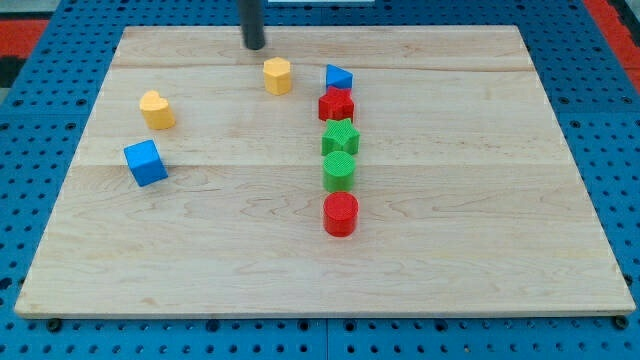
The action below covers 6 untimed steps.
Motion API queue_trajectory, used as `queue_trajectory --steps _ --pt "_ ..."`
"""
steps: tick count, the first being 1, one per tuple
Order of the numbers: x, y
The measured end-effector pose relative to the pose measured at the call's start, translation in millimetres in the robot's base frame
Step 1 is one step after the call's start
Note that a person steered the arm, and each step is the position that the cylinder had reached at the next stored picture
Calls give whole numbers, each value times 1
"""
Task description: Push the yellow hexagon towards center
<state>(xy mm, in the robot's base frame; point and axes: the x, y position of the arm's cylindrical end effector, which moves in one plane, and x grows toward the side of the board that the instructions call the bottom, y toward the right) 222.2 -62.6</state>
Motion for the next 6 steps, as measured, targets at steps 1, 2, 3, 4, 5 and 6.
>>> queue_trajectory --steps 1,2,3,4,5,6 --pt "43 39" --pt "71 10" --pt "65 -1" --pt "31 -13" --pt "34 -35" --pt "104 -30"
